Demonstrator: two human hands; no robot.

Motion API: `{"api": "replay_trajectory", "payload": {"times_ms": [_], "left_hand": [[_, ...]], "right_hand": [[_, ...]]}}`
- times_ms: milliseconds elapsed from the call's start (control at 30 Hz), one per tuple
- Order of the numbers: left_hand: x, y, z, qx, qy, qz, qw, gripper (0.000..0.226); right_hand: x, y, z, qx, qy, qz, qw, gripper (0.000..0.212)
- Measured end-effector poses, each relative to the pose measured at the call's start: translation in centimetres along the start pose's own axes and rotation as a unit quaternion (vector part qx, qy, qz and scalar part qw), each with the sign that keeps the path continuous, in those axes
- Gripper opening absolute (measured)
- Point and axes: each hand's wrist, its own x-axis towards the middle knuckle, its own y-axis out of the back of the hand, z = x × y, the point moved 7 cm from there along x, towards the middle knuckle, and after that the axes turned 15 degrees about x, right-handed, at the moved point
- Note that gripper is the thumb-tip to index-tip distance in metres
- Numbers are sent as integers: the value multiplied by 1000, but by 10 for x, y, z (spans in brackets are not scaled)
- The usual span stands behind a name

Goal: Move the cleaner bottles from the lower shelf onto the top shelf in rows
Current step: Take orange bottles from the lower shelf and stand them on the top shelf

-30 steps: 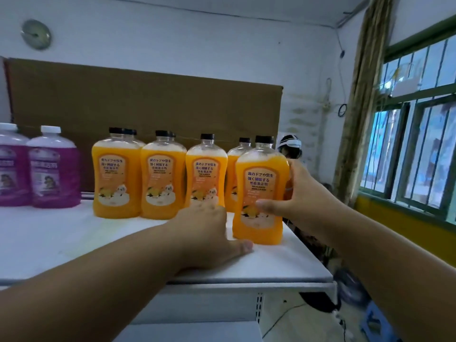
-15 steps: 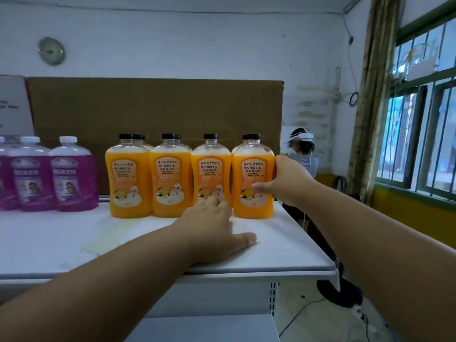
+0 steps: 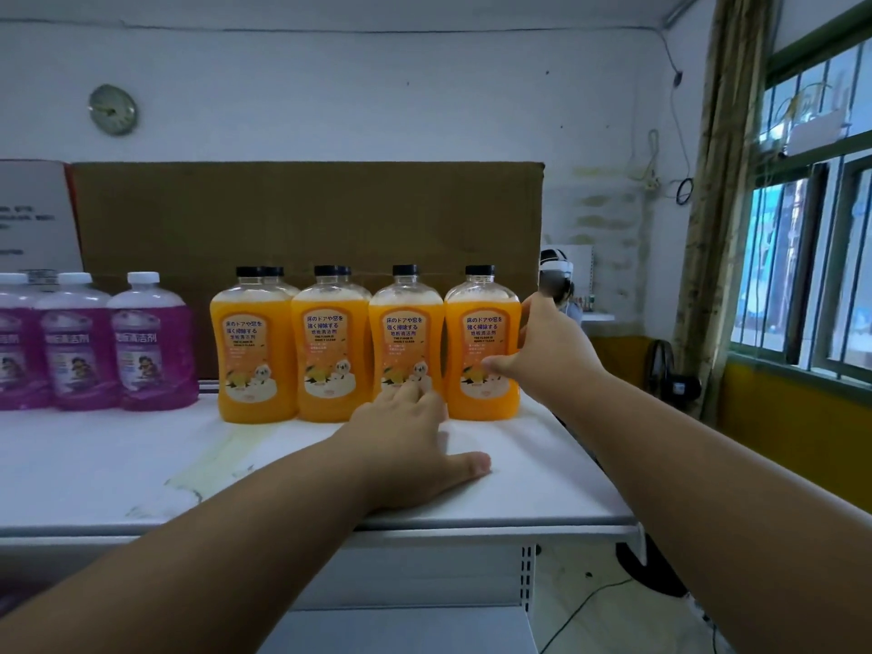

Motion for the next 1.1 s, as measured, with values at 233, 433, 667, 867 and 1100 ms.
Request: {"api": "replay_trajectory", "payload": {"times_ms": [233, 433, 667, 867, 1100], "left_hand": [[-20, 24, -2, -67, 14, 130, 989, 51], [-94, 32, -28, -111, 28, 235, 965, 34], [-247, -4, -140, -115, 111, 294, 943, 36], [-387, -94, -251, -71, 217, 162, 960, 36], [-455, -162, -338, -92, 256, 84, 959, 33]], "right_hand": [[-53, 25, -67, -22, 172, 33, 984, 80], [-116, 40, -165, 3, 265, 27, 964, 67], [-225, -42, -283, 81, 313, -22, 946, 56], [-325, -175, -356, 186, 282, -130, 932, 59], [-362, -284, -386, 191, 233, -210, 930, 54]]}}
